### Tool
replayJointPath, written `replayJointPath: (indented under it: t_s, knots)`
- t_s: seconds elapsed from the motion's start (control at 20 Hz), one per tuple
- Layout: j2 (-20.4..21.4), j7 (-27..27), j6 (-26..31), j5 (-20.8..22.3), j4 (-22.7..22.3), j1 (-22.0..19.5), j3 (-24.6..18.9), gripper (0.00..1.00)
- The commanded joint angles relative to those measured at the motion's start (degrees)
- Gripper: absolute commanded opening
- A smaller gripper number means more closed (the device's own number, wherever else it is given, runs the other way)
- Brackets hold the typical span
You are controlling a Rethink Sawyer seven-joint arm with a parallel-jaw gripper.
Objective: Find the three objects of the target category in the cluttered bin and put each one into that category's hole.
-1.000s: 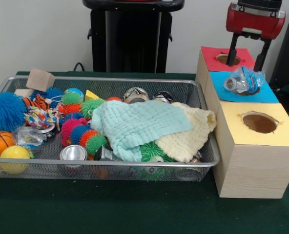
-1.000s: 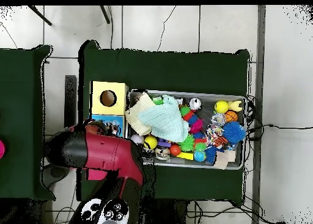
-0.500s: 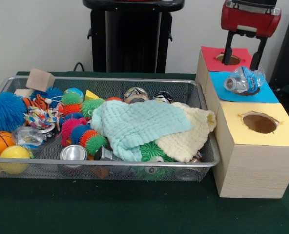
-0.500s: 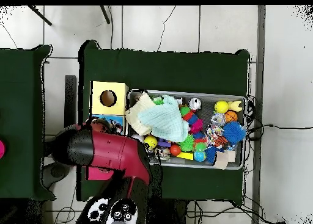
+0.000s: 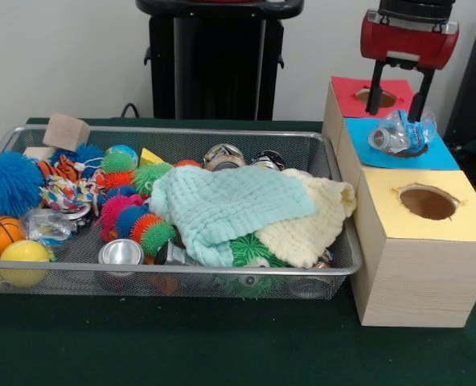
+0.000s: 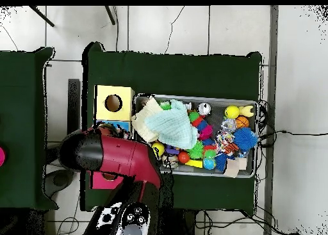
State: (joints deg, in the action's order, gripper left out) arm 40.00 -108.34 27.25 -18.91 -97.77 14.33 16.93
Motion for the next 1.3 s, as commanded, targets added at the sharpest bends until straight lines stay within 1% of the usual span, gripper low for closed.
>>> replayJointPath:
  t_s: [0.05,0.1,0.25,0.45,0.7,0.8,1.1,1.3]
  knots:
    - [-1.3,-5.9,0.3,2.0,-3.9,-1.6,-5.7,0.0]
    - [-1.3,-6.2,0.3,2.1,-3.8,-1.3,-5.3,0.0]
    - [-1.0,-5.6,-0.8,1.5,-4.9,-2.4,-6.9,0.0]
    - [-0.7,-5.5,-1.0,1.2,-5.3,-3.0,-7.5,0.0]
    - [-0.8,-5.3,0.0,2.0,-4.6,-3.1,-7.4,0.0]
    - [-1.7,-5.2,-0.8,2.4,-4.2,-3.2,-7.5,0.0]
    - [-7.6,-4.6,-9.8,3.4,-4.1,-6.1,-11.1,0.0]
    - [-9.2,-4.5,-11.0,4.1,-3.5,-6.5,-11.5,0.0]
